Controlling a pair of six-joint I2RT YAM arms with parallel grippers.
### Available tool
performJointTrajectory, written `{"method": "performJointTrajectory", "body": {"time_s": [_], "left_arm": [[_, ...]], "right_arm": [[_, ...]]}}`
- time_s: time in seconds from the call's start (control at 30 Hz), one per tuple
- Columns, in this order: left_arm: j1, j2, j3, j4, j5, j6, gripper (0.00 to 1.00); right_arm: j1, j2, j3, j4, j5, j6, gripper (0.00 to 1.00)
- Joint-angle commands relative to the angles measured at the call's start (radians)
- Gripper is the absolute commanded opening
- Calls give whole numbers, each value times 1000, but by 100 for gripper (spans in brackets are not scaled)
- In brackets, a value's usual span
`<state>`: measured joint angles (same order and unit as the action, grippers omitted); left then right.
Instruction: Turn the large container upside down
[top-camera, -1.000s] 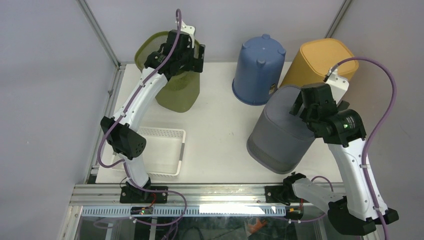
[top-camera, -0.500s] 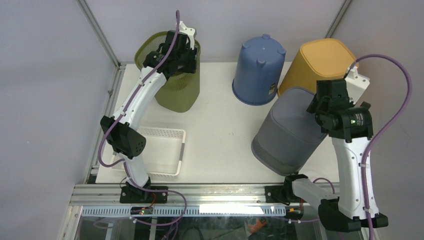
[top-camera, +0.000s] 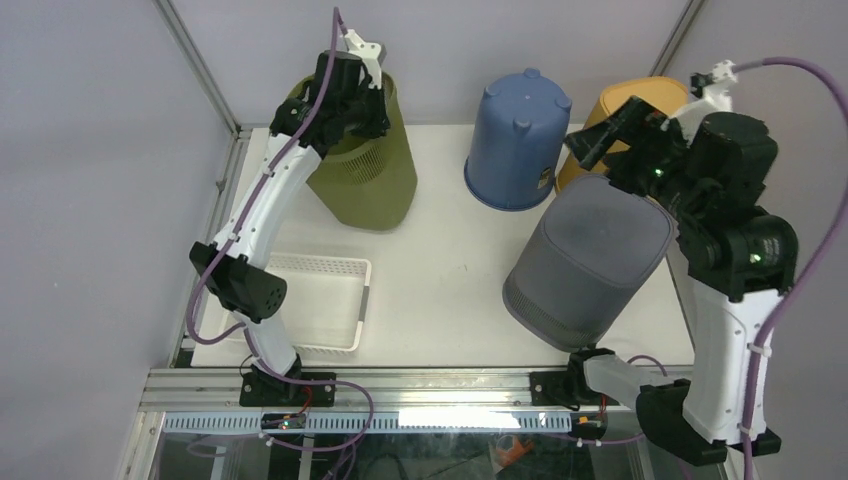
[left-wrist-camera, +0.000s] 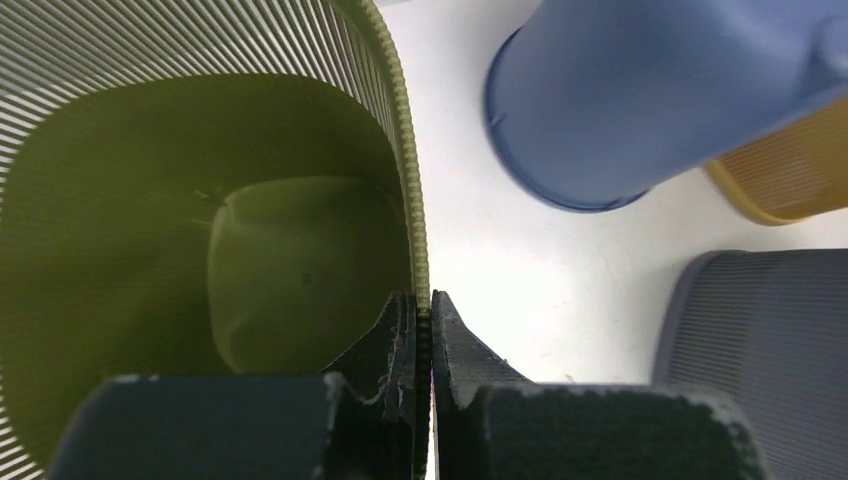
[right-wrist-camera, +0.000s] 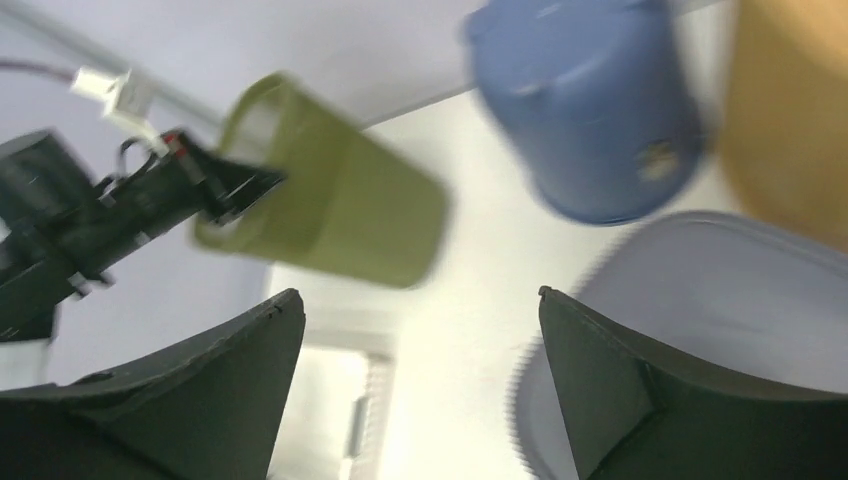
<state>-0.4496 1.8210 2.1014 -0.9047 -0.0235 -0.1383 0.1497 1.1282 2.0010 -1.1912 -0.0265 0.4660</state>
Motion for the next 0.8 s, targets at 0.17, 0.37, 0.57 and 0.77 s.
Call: {"method": "performJointTrajectory", "body": {"time_s": [0.17,0.37,0.57,0.77], "left_arm": [[35,-247,59,161,155,-186,0],[140,-298,-20,155,161,-214,0],[163,-320,-53,162,188,-224,0],[163,-304,-64,199,308,-286,0]], "right_arm": [[413,167,-156,248,-6,134,92],[482,306,-152,92,284,104,96],[431,240,-302,-28,516,124,99],[269,109,-463,-119,647,107,99]]}}
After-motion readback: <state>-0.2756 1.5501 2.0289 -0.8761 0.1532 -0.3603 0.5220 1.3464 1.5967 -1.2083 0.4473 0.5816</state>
